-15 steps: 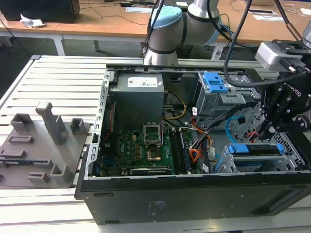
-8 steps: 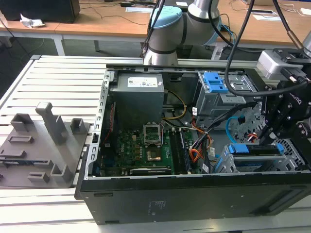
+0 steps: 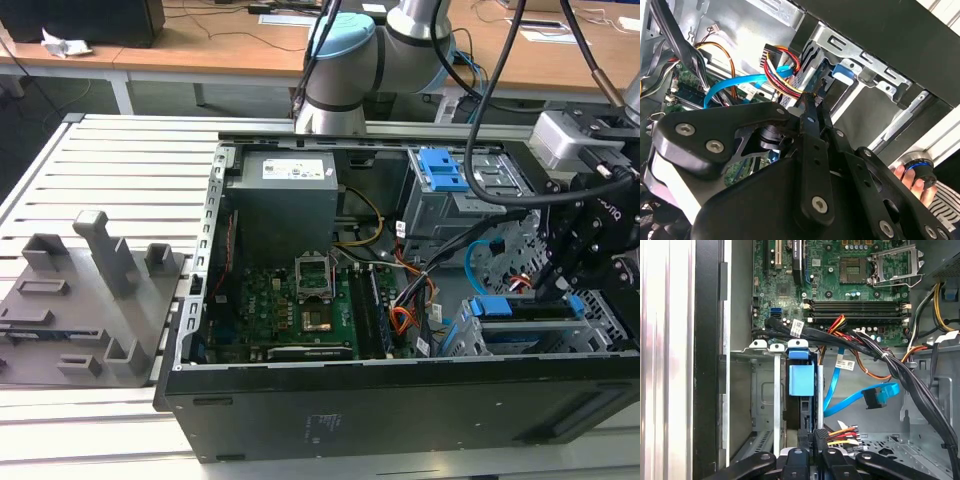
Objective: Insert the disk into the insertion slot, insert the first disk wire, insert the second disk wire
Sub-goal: 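Insert the first disk wire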
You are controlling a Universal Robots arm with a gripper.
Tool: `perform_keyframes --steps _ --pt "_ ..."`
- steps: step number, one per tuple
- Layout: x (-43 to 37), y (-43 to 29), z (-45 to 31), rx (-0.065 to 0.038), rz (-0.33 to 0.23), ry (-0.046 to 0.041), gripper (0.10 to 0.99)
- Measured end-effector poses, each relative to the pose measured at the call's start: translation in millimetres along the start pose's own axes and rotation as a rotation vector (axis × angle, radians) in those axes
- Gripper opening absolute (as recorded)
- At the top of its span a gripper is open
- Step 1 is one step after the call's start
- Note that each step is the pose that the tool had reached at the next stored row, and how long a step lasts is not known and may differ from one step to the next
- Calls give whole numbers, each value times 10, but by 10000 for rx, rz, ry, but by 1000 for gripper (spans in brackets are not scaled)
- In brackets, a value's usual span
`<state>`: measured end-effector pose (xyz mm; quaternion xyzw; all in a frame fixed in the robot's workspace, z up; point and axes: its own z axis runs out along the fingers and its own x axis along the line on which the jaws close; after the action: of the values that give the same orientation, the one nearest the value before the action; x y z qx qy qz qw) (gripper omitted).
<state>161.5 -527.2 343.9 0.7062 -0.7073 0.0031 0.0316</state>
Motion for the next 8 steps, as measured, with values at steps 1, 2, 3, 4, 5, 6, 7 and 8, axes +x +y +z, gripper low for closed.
perform_keyframes --steps 1,2,3,4,5,6,7,8 --pt "0 -3 4 -1 1 -3 165" --pt "0 -8 8 -2 2 -2 165" --pt "-1 -14 15 -2 2 -3 165" --pt "-1 -19 21 -1 1 -2 165" --pt "-1 -22 29 -1 2 -3 165" --pt "0 -24 35 -2 2 -4 165" --pt "0 -27 40 -1 1 -2 165" --pt "0 -29 47 -1 2 2 165"
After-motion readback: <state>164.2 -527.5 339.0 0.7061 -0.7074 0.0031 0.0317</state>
